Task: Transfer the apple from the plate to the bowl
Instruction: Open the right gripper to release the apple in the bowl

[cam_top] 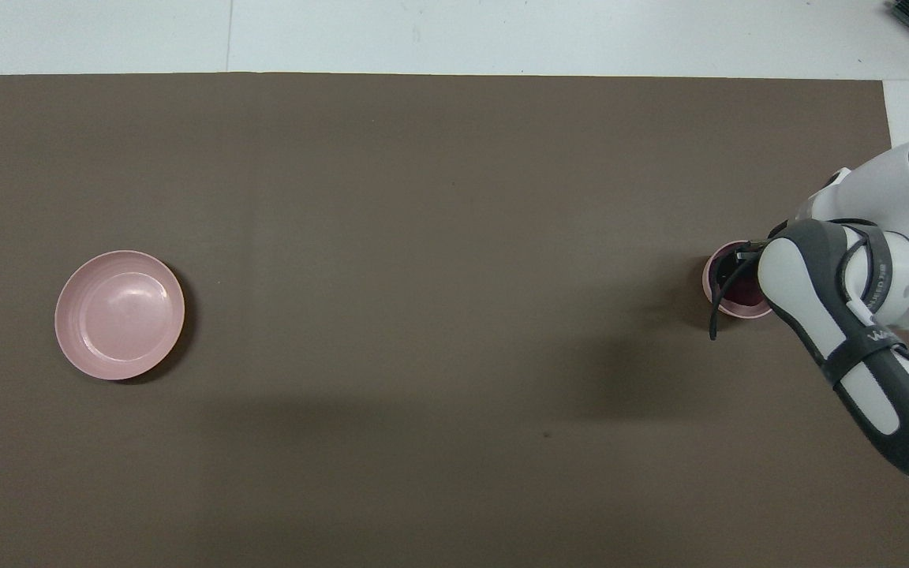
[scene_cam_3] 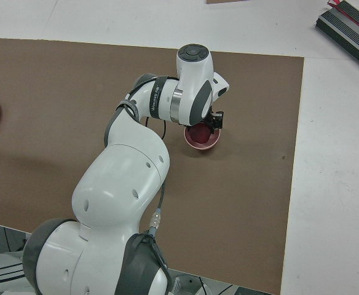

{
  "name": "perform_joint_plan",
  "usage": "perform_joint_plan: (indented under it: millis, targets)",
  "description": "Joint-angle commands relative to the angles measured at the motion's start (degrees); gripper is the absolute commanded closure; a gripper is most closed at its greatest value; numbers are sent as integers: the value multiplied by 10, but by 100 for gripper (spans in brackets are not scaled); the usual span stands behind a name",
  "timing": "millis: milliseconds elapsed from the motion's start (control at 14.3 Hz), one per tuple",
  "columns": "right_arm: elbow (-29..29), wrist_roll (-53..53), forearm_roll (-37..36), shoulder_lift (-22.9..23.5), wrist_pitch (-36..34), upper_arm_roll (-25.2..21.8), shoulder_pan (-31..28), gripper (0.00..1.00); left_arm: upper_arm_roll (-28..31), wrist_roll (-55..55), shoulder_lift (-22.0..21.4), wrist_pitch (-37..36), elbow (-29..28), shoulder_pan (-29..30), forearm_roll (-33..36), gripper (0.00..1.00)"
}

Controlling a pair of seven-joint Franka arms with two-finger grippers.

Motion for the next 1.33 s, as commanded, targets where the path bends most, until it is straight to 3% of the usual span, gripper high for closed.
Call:
perform_joint_plan:
  millis: [0,839,909,1049,1259]
  targets:
    - [-3,4,-12,1,12,7,-9,100,1,8,-5,-1,-7,1,4,0]
    - [-4,12,-11,7,23,7,-9,98,-9,-46,-25,-8,-29,-1,-9,0]
    - [-4,16,-11,8,24,7,-9,90,-9,-45,-26,-8,-35,-1,-9,0]
    - [-4,16,-11,11,24,7,-9,61,-9,-45,-28,-6,-35,-5,-9,0]
    - [-4,19,-11,11,24,7,-9,51,-9,-43,-27,-7,-33,-5,-9,0]
